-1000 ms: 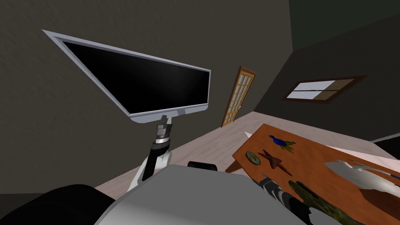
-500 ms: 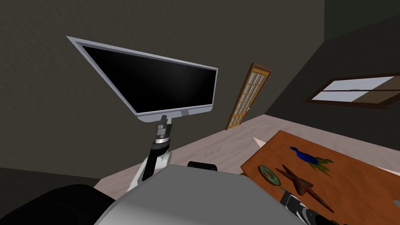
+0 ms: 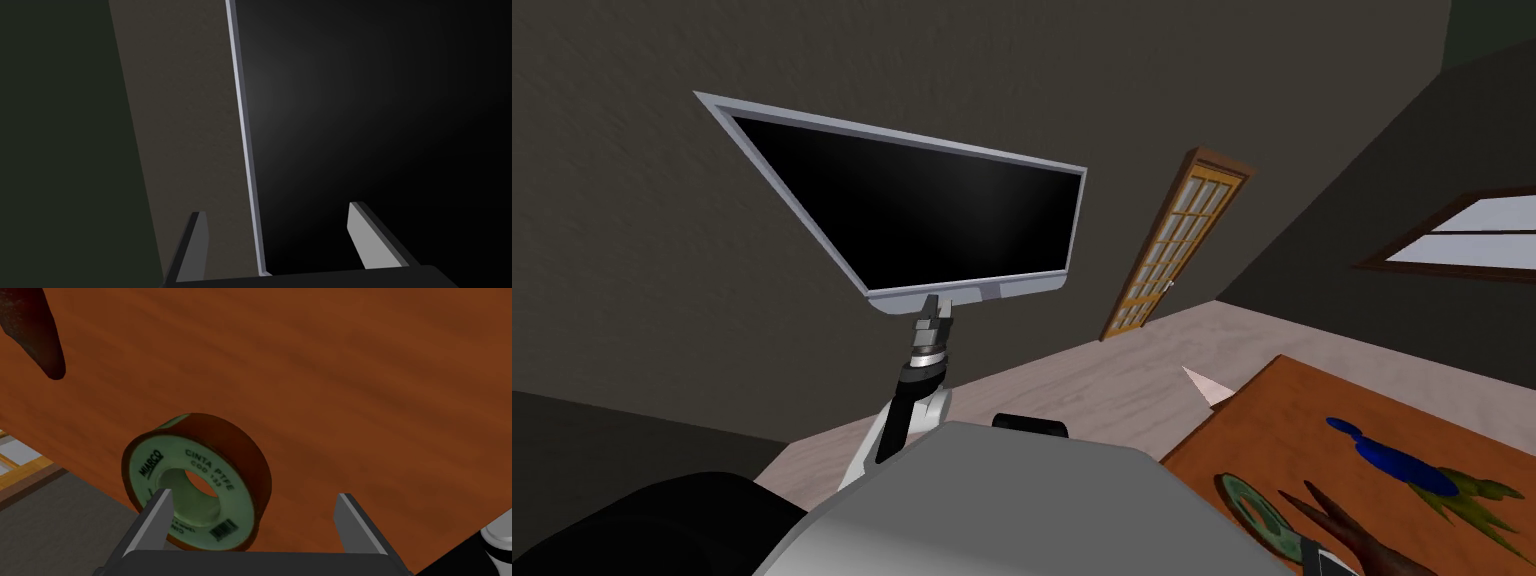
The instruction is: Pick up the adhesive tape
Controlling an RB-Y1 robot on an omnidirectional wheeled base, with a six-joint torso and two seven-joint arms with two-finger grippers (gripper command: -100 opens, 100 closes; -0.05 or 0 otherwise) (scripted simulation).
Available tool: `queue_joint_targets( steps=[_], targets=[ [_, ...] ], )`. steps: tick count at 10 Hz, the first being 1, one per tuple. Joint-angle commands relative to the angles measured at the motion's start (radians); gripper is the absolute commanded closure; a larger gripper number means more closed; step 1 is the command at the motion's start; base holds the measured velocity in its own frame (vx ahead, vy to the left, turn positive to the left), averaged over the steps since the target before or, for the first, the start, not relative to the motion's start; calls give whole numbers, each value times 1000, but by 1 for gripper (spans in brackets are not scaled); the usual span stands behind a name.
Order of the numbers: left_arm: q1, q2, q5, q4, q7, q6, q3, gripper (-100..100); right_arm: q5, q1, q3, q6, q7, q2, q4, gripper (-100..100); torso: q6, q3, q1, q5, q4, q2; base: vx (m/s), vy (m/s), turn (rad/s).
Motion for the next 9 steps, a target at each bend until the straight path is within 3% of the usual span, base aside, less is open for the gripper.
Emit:
queue_joint_targets(
  steps=[1,2,3,6,7,8,9],
  targets=[
    [0,0,0,0,0,0,0,0,13,26,22,21,-12,-20,-37,-100,0,0,0,0,0,0,99,4,16],
    [0,0,0,0,0,0,0,0,13,26,22,21,-12,-20,-37,-100,1,2,0,0,1,3,44,-1,-18],
    [0,0,0,0,0,0,0,0,38,23,45,9,29,-16,5,-100,1,4,0,0,1,7,101,-5,119],
    [0,0,0,0,0,0,0,0,35,13,38,-5,48,-9,25,-100,1,3,0,0,1,5,74,6,21],
    [0,0,0,0,0,0,0,0,36,15,40,-1,43,-10,21,0,1,5,0,0,2,8,6,1,2],
    [0,0,0,0,0,0,0,0,38,6,49,25,49,24,32,-100,1,6,0,0,2,10,-1,-40,65],
    [0,0,0,0,0,0,0,0,39,4,51,30,50,30,34,-100,0,6,-2,0,2,11,5,-68,60]
  ],
)
